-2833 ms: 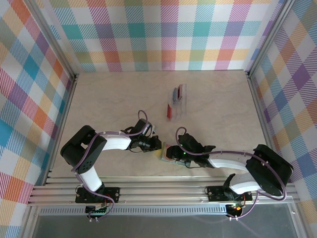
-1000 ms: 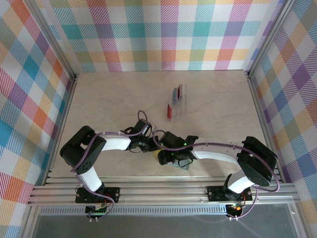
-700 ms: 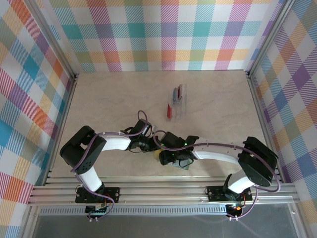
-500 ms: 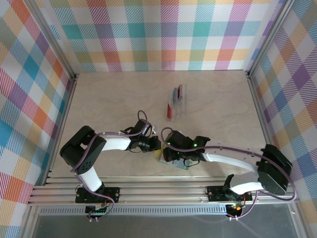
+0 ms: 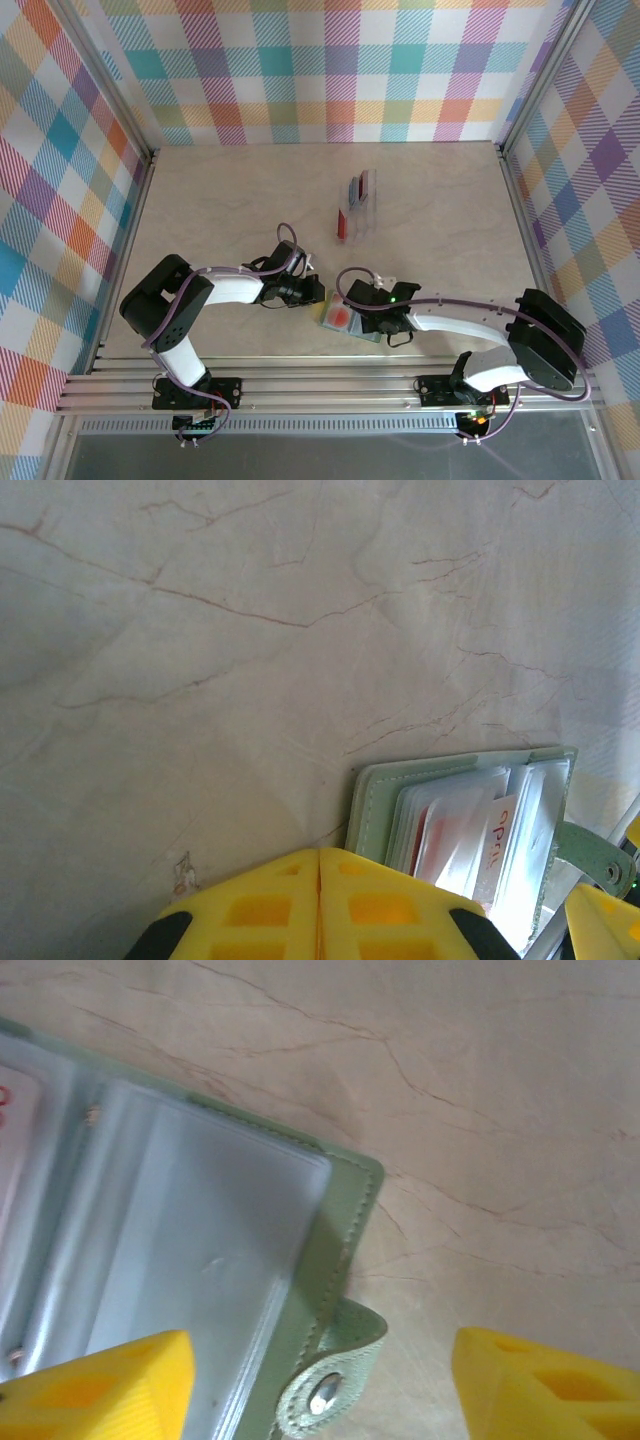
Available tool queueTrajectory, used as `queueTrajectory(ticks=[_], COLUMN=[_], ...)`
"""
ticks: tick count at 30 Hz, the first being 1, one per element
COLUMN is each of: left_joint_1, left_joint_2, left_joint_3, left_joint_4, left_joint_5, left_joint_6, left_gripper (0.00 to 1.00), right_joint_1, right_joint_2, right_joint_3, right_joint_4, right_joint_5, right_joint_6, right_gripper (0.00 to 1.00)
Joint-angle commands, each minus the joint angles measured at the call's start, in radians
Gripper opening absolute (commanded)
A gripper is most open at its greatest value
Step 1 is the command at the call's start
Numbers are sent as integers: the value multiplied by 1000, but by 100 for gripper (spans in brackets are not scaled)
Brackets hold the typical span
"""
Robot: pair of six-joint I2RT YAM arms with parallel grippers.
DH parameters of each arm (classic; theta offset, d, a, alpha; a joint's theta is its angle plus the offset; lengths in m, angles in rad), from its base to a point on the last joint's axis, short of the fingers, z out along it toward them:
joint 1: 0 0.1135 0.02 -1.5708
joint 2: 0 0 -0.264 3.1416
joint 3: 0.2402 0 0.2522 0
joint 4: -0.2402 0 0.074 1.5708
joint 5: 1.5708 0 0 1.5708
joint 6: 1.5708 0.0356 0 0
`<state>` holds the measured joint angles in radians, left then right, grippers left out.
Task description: Put the credit cards into the card holder
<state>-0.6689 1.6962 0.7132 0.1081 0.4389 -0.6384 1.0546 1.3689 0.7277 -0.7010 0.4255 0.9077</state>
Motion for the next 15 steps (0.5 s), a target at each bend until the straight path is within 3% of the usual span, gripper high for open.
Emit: queueTrajectory(ticks=[1, 4, 10, 15], left_joint_1=[12, 12, 8, -6], left_joint_2=[-4, -3, 2, 11], left_joint_3=[-47, -49, -67, -92], left_joint_4=[-130, -130, -114, -77], left_joint_5=[-51, -49, -46, -44], left_joint_6=[19, 19, 21, 9], left_gripper=[9, 9, 9, 9], right_joint_1=[5, 5, 5, 6], right_joint_2=[17, 10, -8, -34], right_joint_3=[-16, -20, -1, 74], right_joint_4=[-27, -21, -35, 12], right_joint_5=[25, 30, 62, 82], right_joint_6=[62, 62, 37, -67], right_gripper=[58, 35, 3, 0])
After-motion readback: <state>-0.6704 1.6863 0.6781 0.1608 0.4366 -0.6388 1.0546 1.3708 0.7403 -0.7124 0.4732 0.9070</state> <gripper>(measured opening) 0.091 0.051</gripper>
